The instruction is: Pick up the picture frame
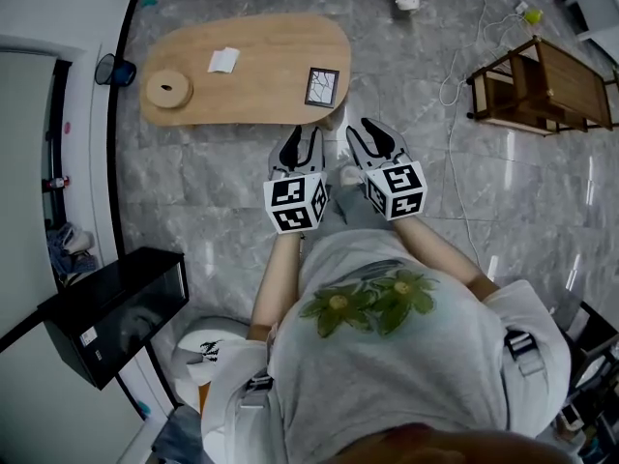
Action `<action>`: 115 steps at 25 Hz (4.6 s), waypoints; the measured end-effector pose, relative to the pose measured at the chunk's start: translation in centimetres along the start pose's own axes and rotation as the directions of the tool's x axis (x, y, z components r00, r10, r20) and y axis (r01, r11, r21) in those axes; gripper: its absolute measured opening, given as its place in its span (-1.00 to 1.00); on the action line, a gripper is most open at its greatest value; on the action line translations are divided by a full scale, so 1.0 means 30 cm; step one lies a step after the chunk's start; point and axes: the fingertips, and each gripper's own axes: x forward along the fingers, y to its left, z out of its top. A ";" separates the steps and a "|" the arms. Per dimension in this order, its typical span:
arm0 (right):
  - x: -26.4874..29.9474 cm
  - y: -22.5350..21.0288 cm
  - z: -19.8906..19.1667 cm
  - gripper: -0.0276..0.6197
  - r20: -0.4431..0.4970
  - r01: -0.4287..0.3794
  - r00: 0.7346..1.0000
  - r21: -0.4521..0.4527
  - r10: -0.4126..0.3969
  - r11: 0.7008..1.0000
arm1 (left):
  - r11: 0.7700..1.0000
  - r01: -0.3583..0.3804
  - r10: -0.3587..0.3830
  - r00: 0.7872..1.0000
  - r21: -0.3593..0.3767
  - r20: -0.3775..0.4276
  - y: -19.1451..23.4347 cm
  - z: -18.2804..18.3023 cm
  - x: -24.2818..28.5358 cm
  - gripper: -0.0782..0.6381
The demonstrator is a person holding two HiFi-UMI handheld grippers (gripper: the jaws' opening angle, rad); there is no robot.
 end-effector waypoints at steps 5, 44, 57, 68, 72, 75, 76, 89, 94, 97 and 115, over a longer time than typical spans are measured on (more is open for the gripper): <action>0.085 -0.039 -0.005 -0.46 -0.030 -0.003 1.000 0.016 0.004 1.000 | 1.000 -0.015 0.015 0.999 0.004 -0.032 0.041 -0.012 0.076 -0.33; 0.708 -0.347 -0.283 -0.33 -0.232 0.254 0.949 0.165 -0.212 0.953 | 0.972 0.227 -0.189 0.899 0.052 -0.396 0.411 -0.247 0.781 -0.24; 0.818 -0.412 -0.444 -0.33 -0.275 0.269 0.937 0.177 -0.215 0.947 | 0.979 0.203 -0.171 0.889 0.030 -0.425 0.475 -0.397 0.901 -0.24; 0.897 -0.472 -0.593 -0.33 -0.361 0.302 0.903 0.145 -0.234 0.942 | 0.971 0.226 -0.163 0.855 0.071 -0.493 0.527 -0.536 1.001 -0.24; 0.928 -0.495 -0.643 -0.33 -0.390 0.311 0.889 0.135 -0.238 0.941 | 0.964 0.249 -0.172 0.844 0.088 -0.507 0.535 -0.581 1.033 -0.24; 0.943 -0.507 -0.683 -0.34 -0.417 0.319 0.877 0.131 -0.239 0.939 | 0.960 0.256 -0.159 0.839 0.118 -0.521 0.549 -0.618 1.055 -0.24; 0.947 -0.510 -0.696 -0.39 -0.425 0.319 0.873 0.129 -0.239 0.939 | 0.957 0.258 -0.153 0.838 0.134 -0.524 0.553 -0.627 1.062 -0.24; 1.021 -0.546 -0.887 -0.41 -0.538 0.321 0.819 0.144 -0.199 0.936 | 0.948 0.286 -0.147 0.783 0.140 -0.605 0.594 -0.789 1.158 -0.24; 1.050 -0.548 -0.942 -0.41 -0.574 0.321 0.797 0.138 -0.188 0.937 | 0.943 0.307 -0.162 0.763 0.130 -0.626 0.594 -0.820 1.182 -0.24; 1.056 -0.548 -0.969 -0.41 -0.592 0.320 0.785 0.138 -0.181 0.937 | 0.941 0.315 -0.167 0.748 0.122 -0.643 0.601 -0.853 1.187 -0.24; 1.080 -0.574 -1.094 -0.50 -0.675 0.326 0.724 0.149 -0.145 0.934 | 0.925 0.356 -0.150 0.659 0.130 -0.737 0.609 -0.982 1.213 -0.24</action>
